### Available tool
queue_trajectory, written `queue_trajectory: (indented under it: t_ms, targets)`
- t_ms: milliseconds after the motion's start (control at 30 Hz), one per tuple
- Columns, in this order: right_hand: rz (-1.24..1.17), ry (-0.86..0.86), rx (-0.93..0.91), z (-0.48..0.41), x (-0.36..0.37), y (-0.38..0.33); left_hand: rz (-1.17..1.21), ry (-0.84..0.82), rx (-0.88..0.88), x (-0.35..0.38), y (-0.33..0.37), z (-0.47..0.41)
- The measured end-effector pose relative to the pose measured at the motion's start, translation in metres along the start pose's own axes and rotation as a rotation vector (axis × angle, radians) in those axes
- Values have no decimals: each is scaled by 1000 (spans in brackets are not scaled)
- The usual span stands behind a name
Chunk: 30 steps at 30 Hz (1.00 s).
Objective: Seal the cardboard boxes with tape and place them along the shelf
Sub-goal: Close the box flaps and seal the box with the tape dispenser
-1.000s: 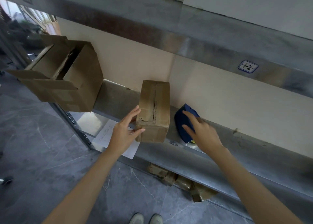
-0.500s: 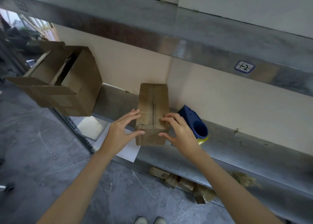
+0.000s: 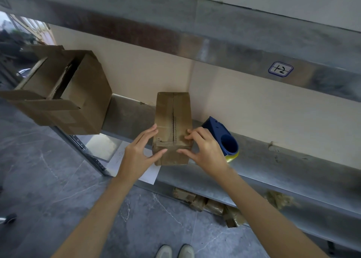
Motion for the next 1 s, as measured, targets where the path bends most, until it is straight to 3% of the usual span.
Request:
queue_trajectory:
  t_ms: [333, 700, 1000]
  targets:
    - [-87, 42, 66, 2, 0, -3, 24, 35, -34, -3, 2, -4]
    - [-119, 79, 250, 0, 8, -19, 199, 237, -314, 7, 12, -2]
    - [-203, 39, 273, -1, 4, -8, 280, 114, -328, 3, 3, 2]
Point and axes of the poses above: each hand's wrist, its own z-axis away from the middle knuckle, its own x-axis out of the palm, y = z × x, the point moved 5 cm from there along -z, towards the middle knuckle, and after that the axes turned 1 degree about -z, right-handed, at the moved point
